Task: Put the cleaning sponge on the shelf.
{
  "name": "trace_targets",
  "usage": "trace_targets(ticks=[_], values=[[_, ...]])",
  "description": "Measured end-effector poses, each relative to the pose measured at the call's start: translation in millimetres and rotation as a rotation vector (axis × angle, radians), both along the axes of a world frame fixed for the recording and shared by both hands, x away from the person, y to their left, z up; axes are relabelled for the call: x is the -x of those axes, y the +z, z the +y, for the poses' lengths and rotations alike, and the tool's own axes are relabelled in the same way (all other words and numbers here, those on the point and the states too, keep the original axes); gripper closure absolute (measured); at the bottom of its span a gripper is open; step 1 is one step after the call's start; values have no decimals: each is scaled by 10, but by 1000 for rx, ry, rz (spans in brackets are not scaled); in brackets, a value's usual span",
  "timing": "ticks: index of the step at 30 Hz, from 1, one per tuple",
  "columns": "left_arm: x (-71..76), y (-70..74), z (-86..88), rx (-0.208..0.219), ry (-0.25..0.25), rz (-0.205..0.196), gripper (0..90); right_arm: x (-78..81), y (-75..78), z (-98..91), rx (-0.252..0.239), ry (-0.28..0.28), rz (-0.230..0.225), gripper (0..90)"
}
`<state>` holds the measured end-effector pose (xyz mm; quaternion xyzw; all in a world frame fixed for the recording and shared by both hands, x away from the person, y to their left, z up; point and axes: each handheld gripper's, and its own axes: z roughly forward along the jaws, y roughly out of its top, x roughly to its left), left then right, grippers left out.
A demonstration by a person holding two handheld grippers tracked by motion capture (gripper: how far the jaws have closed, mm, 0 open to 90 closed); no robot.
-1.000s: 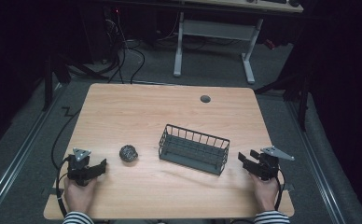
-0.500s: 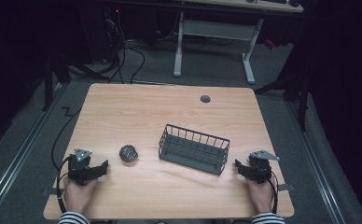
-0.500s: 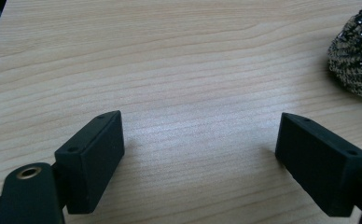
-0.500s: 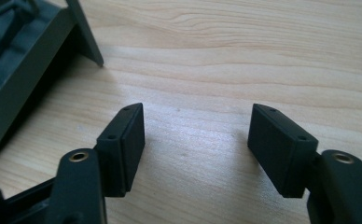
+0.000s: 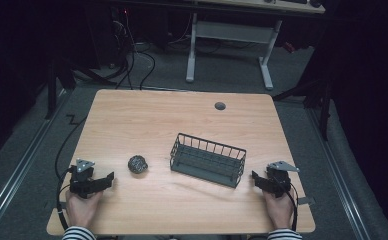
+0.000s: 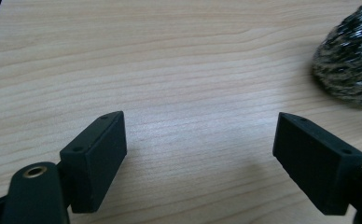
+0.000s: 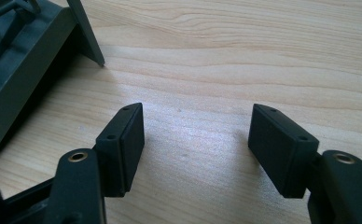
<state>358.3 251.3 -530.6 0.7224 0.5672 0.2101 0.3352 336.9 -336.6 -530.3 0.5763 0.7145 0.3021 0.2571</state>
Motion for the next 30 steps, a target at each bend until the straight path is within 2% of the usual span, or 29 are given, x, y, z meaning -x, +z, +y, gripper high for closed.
trace_targets(ticks=[7,15,16,17,18,22,30], values=[[72,154,-36,12,-54,-17,182,0,0,0,0,0,0,362],[140,288,-257,-8,-152,-26,162,1,1,-1,0,1,1,362],[140,288,-257,-8,-152,-26,158,1,1,-1,0,1,1,362],[126,316,-327,-18,-175,-23,154,1,1,0,1,1,0,362],[126,316,-327,-18,-175,-23,153,1,1,0,1,1,1,362],[59,393,-521,-32,-232,-20,151,1,1,0,1,1,1,361],[-110,421,-812,-68,-285,-8,150,1,1,0,1,2,1,360]])
